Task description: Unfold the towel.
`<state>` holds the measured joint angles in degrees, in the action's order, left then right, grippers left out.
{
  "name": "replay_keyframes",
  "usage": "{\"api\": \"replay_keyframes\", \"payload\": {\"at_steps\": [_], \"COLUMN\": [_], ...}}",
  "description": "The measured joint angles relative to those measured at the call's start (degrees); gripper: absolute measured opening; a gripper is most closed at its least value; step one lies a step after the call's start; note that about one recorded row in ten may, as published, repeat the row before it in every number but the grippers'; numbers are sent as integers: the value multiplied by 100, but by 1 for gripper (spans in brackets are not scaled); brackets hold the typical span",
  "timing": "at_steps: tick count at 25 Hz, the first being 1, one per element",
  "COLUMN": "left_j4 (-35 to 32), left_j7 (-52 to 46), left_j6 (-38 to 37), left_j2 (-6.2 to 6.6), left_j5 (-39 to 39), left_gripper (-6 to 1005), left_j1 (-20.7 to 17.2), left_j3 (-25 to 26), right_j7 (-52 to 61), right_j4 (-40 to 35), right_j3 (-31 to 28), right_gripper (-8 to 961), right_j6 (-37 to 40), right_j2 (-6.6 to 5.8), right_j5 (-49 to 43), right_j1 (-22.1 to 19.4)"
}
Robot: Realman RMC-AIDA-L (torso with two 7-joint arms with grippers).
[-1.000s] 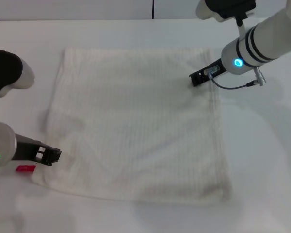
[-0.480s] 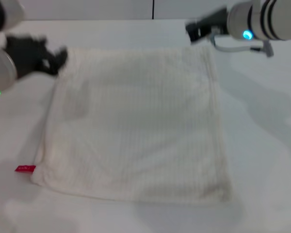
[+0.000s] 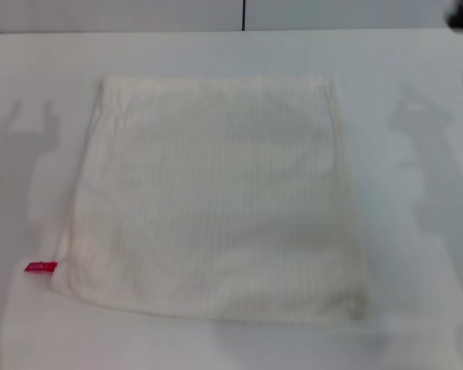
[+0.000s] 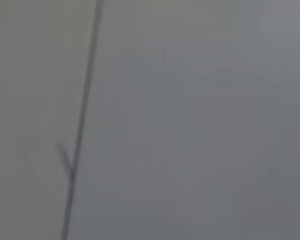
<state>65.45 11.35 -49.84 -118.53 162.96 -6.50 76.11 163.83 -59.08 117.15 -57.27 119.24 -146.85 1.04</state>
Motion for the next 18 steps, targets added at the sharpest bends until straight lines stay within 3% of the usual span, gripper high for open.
{"api": "replay_keyframes", "payload": {"at_steps": [1, 2, 5, 7, 8, 12, 18], "left_j4": [0, -760, -1075, -2325, -2325, -3368, -3563], "left_j7": [0, -247, -400, -681, -681, -710, -738], "left_j6": [0, -619, -862, -1274, -1274, -1520, -1533], "left_j2": [0, -3, -4, -4, -4, -18, -21], "left_j5": [0, -59, -107, -344, -344, -446, -563], "left_gripper": [442, 451, 477, 488, 490, 497, 504], "left_j1": [0, 223, 343, 870, 870, 1394, 1501], "left_j3": [0, 18, 25, 40, 40, 44, 15], "right_j7": [0, 293, 529, 530, 530, 529, 529], "right_j4": [0, 827, 2475, 3100, 3100, 3262, 3301], "right_j3": [0, 133, 472, 806, 806, 983, 1009], "right_gripper": [93, 94, 96, 97, 98, 100, 102], "right_j6": [0, -913, -2586, -3143, -3143, -2934, -2770], "right_j2": [0, -2, 27, 29, 29, 21, 37], "right_j5": [0, 53, 501, 1123, 1123, 1386, 1395], "right_j1": [0, 172, 570, 673, 673, 707, 660]}}
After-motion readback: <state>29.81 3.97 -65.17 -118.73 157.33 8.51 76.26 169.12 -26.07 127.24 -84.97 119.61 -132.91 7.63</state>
